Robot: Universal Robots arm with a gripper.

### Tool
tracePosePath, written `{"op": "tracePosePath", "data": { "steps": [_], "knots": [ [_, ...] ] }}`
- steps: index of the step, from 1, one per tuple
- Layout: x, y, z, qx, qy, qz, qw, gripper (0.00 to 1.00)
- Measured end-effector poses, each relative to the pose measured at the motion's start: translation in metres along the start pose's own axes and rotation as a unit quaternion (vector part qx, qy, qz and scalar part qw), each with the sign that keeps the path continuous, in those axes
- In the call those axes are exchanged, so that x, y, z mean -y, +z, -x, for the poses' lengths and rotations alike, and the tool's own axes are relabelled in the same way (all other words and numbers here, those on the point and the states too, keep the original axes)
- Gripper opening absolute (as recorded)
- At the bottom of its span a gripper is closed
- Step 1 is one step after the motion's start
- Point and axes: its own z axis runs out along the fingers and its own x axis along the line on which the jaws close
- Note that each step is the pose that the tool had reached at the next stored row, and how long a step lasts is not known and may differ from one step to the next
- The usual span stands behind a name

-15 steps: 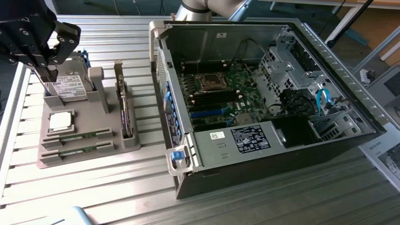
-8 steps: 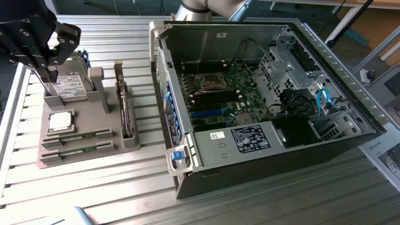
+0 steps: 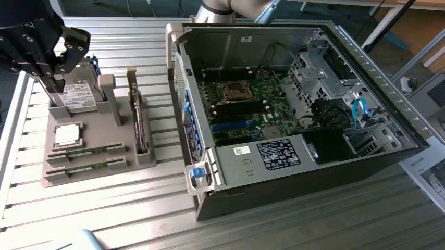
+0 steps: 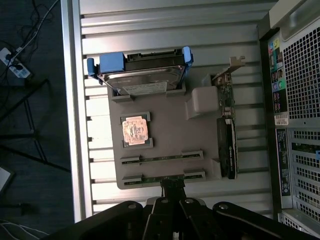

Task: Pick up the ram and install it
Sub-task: 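Pick up the ram and move it above insertion slot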

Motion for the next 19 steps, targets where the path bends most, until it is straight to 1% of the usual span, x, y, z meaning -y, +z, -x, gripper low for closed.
{"op": "tracePosePath", "data": {
  "steps": [8, 19],
  "knots": [
    [0.0008, 0.0028, 0.000, 0.0000, 0.000, 0.0001, 1.0000, 0.10],
    [0.0068, 0.0140, 0.001, 0.0000, 0.000, 0.0000, 1.0000, 0.10]
  ]
}}
